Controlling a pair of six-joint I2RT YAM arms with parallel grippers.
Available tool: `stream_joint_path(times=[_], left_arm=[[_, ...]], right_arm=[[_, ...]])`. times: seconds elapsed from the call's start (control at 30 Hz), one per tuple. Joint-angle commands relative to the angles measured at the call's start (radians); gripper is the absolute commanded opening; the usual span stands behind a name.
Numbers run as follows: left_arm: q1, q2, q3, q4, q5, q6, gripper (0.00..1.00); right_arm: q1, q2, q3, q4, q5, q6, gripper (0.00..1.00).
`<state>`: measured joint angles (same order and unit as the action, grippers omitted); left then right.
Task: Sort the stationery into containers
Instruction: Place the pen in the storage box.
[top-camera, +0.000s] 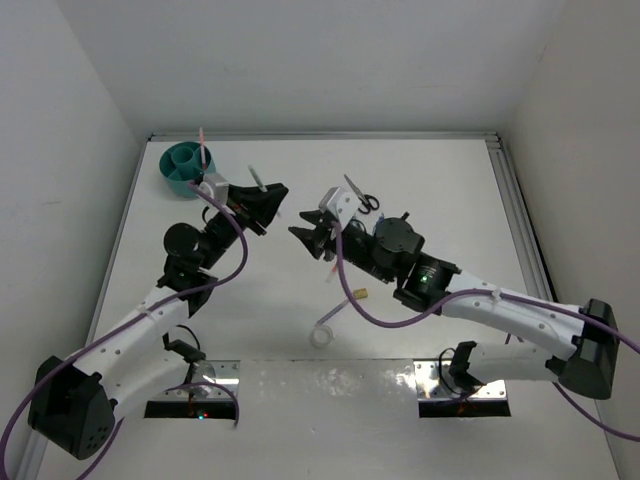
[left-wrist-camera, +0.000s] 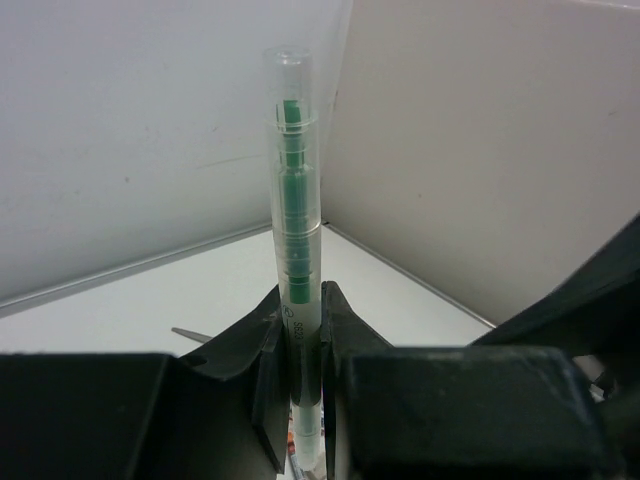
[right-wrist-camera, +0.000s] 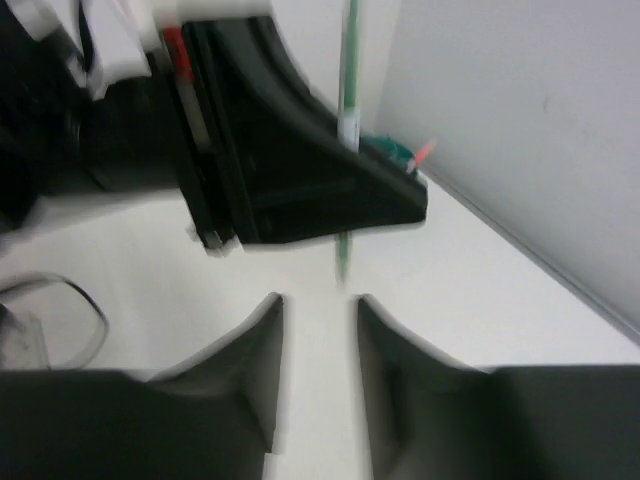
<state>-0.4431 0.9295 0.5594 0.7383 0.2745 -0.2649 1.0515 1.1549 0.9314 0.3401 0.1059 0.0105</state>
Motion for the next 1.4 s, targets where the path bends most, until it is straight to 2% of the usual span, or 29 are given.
stream_joint_path(times=[0.0,0.03,0.1,0.27,0.53,0.67,0.73,0.77,0.8,0.87,0.93,1.03,1.07,1.17,1.27,1.37], left_arm=[[0.009,-0.011,0.051,0.038,0.040,-0.013,0.00],[0.009,-0.011,0.054,0.032,0.045,-0.016,0.00],[0.009,-0.014,0.059,0.015,0.049,-0.019,0.00],[0.007,-0.026,0.056,-0.020,0.052,-0.042,0.00],[0.006,-0.034,0.043,-0.030,0.055,-0.073,0.00],[0.007,-0.029,0.039,-0.030,0.051,-0.074,0.00],[0.006,-0.031,0.037,-0.033,0.052,-0.077,0.00],[0.007,-0.031,0.037,-0.033,0.052,-0.080,0.00],[0.007,-0.031,0.037,-0.031,0.051,-0.080,0.00],[0.007,-0.032,0.037,-0.031,0.051,-0.080,0.00],[0.006,-0.034,0.037,-0.033,0.049,-0.080,0.00],[0.006,-0.040,0.039,-0.036,0.039,-0.080,0.19],[0.009,-0.041,0.040,-0.034,0.038,-0.076,0.31],[0.017,-0.055,0.050,-0.039,0.045,-0.050,0.44],[0.018,-0.066,0.065,-0.054,0.057,-0.019,0.47],[0.020,-0.072,0.069,-0.056,0.063,-0.013,0.45]], right_arm=[[-0.018,0.051,-0.043,0.054,0.028,-0.041,0.41],[-0.022,0.064,-0.049,0.080,0.020,-0.035,0.46],[-0.038,0.109,-0.042,0.124,-0.009,-0.021,0.49],[-0.070,0.190,0.007,0.206,-0.077,0.040,0.49],[-0.088,0.270,0.043,0.315,-0.089,0.071,0.49],[-0.091,0.292,0.061,0.336,-0.101,0.082,0.42],[-0.094,0.299,0.067,0.344,-0.100,0.086,0.34],[-0.094,0.304,0.067,0.350,-0.101,0.088,0.29],[-0.096,0.307,0.067,0.350,-0.100,0.089,0.15],[-0.097,0.307,0.060,0.370,-0.101,0.100,0.00],[-0.100,0.305,0.041,0.385,-0.100,0.115,0.00],[-0.117,0.296,0.009,0.404,-0.101,0.147,0.00],[-0.123,0.290,-0.002,0.415,-0.100,0.154,0.00],[-0.143,0.278,-0.037,0.431,-0.095,0.183,0.00],[-0.150,0.266,-0.054,0.427,-0.095,0.183,0.00],[-0.151,0.253,-0.065,0.416,-0.098,0.174,0.00]])
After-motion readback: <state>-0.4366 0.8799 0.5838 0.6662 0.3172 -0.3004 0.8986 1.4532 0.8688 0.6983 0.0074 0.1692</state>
